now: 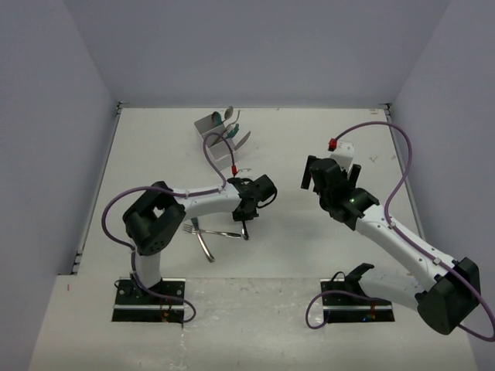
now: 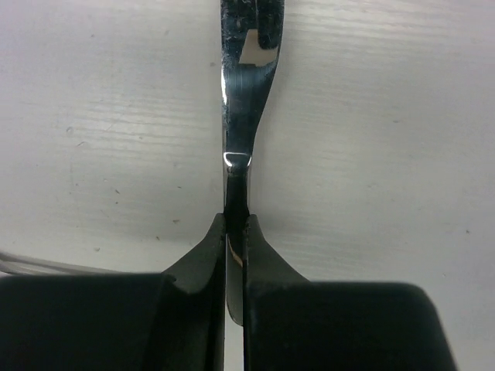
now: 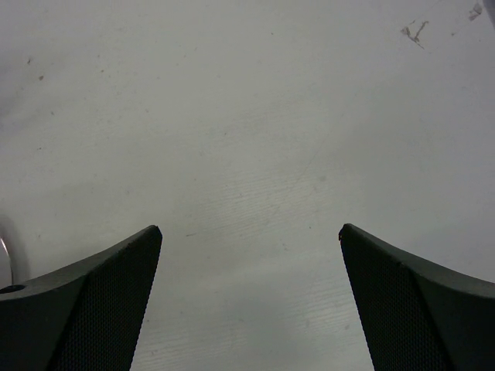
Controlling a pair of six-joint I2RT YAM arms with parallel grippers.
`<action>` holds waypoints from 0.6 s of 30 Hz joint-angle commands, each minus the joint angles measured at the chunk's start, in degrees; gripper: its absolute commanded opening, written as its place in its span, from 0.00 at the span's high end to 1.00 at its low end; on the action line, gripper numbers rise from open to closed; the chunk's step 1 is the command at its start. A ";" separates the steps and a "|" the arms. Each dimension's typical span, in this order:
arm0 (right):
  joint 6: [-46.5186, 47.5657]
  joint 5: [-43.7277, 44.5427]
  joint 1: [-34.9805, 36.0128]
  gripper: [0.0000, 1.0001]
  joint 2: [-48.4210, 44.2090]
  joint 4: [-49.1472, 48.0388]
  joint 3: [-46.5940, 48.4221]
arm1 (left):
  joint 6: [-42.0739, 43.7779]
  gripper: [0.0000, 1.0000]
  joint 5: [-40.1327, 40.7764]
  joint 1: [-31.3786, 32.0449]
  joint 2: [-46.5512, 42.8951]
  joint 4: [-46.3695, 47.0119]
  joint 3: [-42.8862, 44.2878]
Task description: Sort the eating utensils into containers
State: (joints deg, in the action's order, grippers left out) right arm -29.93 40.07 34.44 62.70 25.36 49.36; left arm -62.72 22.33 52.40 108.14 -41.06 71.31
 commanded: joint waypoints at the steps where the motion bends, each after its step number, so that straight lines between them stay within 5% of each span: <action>1: -0.13 3.17 -0.16 0.01 0.58 -0.14 0.56 | 5.49 1.00 7.29 1.39 -4.86 5.72 -0.20; 8: -0.30 4.48 -0.16 0.01 0.15 -0.14 0.29 | 11.81 1.00 8.44 1.39 -10.13 13.35 -3.09; 18: -0.48 4.93 -0.25 0.01 -1.26 -1.19 -0.41 | 46.21 1.00 19.42 0.25 -18.22 35.40 -7.57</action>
State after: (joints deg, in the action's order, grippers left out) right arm -29.95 42.59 34.44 62.87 25.45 49.34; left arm -33.45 34.06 53.84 94.00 -18.87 65.28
